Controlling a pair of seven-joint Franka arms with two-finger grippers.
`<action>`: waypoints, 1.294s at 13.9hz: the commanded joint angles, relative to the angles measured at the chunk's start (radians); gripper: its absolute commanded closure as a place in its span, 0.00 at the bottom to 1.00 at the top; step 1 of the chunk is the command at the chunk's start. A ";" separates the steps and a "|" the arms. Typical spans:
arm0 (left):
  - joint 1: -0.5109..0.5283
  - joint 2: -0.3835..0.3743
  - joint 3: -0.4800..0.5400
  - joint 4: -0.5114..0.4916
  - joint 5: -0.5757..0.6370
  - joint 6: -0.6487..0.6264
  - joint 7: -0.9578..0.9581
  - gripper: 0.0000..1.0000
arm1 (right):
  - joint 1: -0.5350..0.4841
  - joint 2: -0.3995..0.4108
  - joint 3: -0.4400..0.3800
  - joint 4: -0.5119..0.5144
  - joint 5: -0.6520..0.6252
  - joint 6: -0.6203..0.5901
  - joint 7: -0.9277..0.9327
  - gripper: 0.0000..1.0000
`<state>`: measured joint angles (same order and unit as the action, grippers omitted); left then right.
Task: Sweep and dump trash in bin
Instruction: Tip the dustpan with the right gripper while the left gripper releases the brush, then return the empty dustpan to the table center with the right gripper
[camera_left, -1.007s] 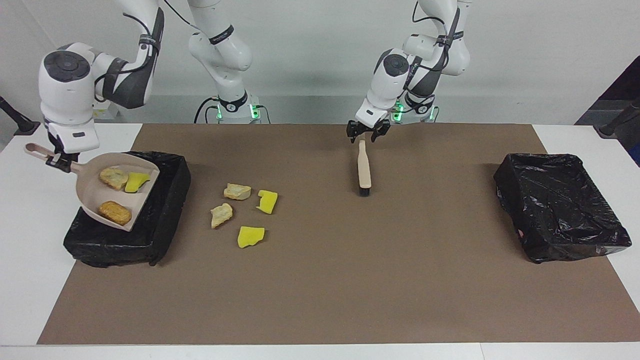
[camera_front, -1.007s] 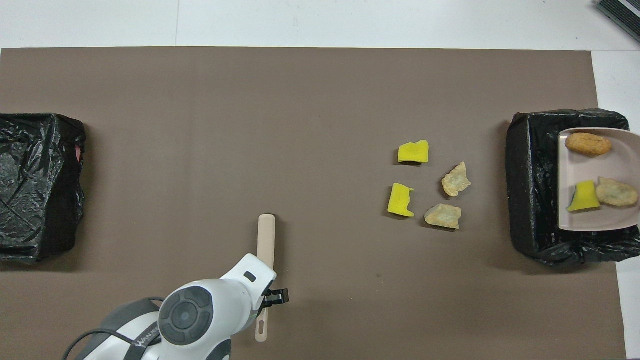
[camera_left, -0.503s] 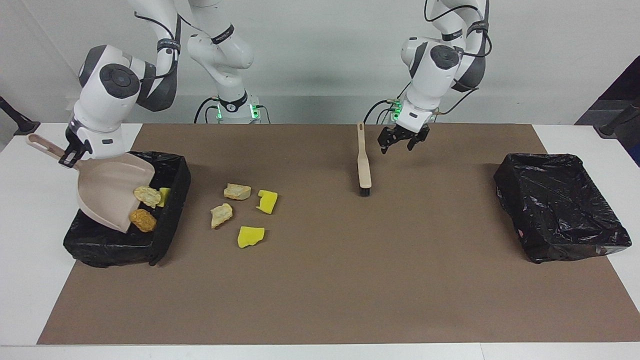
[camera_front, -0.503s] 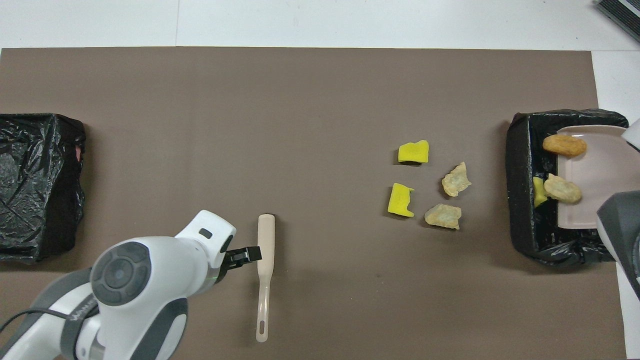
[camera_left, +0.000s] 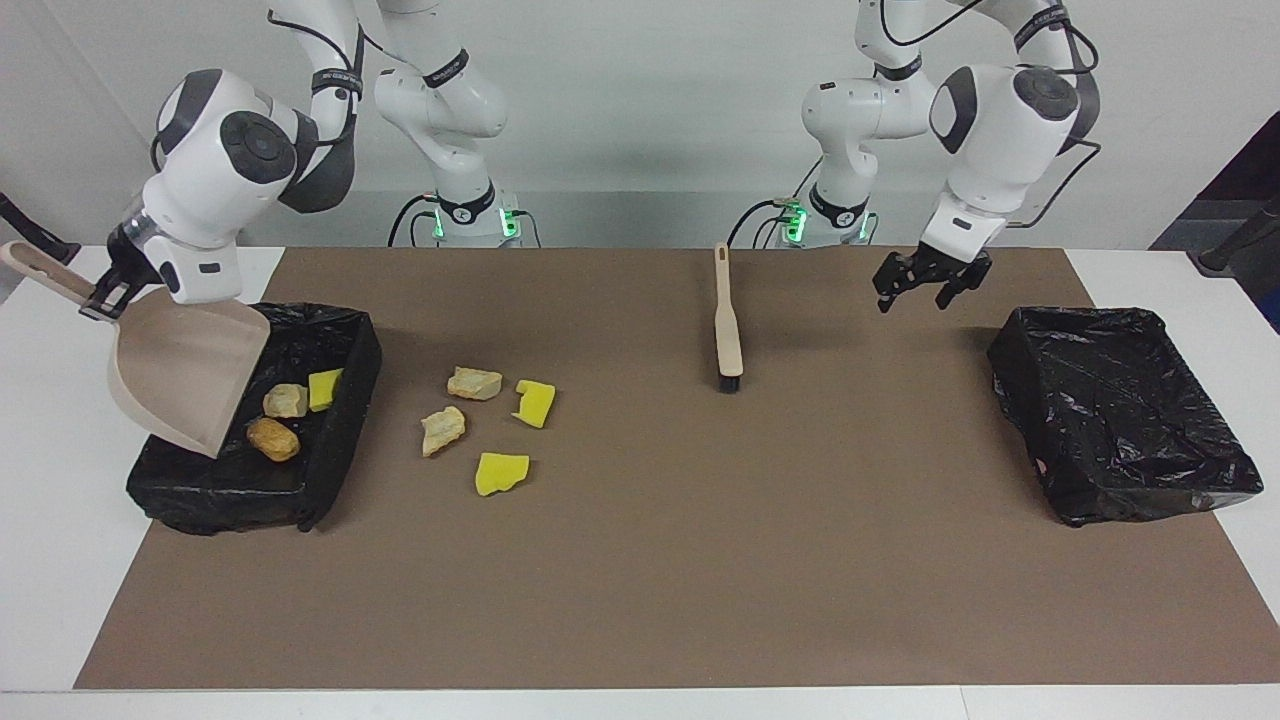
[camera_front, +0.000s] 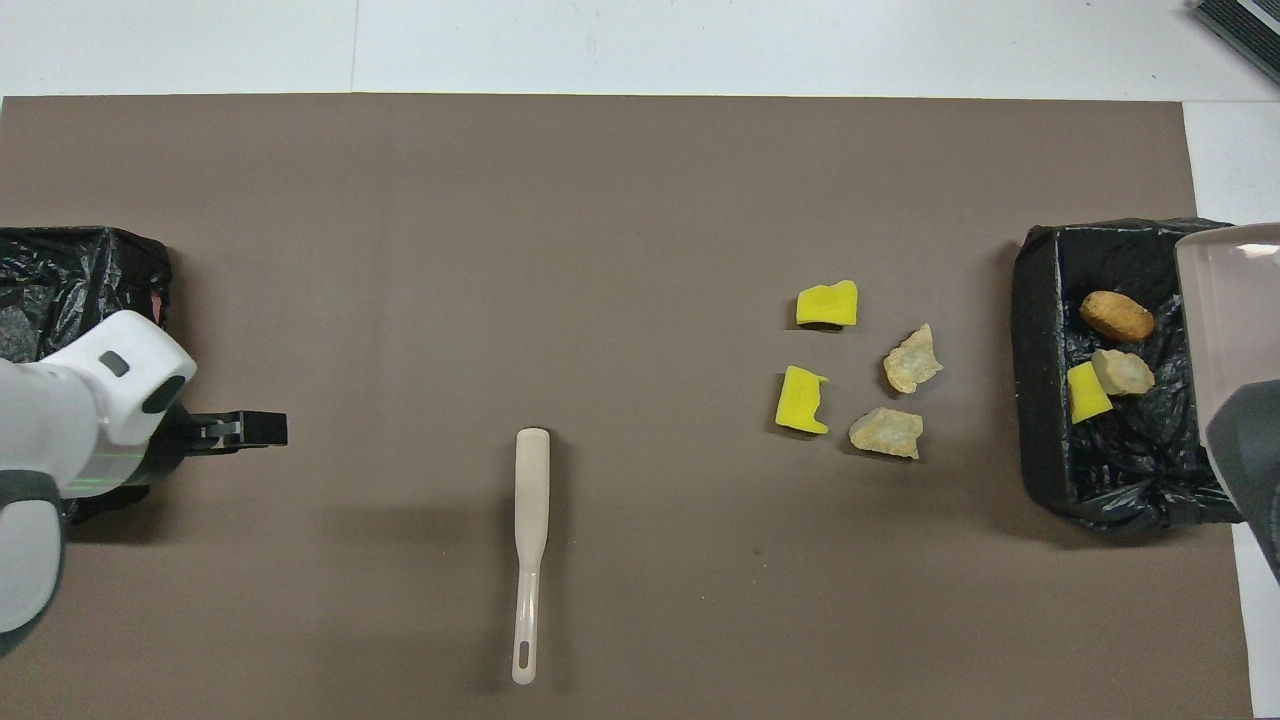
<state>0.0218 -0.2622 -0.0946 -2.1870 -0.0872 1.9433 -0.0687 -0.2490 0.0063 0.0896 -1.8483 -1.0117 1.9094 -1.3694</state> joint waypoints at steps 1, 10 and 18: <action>0.062 0.105 -0.011 0.183 0.021 -0.134 0.078 0.00 | 0.001 -0.006 0.006 0.035 0.051 -0.032 -0.034 1.00; 0.055 0.200 -0.017 0.521 0.047 -0.403 0.070 0.00 | 0.103 0.006 0.018 0.035 0.485 0.010 0.203 1.00; 0.055 0.170 -0.014 0.550 0.053 -0.449 0.072 0.00 | 0.428 0.130 0.018 0.139 0.637 -0.013 0.970 1.00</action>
<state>0.0832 -0.0893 -0.1109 -1.6518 -0.0549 1.5134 0.0017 0.1300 0.0615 0.1120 -1.7979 -0.4145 1.9127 -0.5469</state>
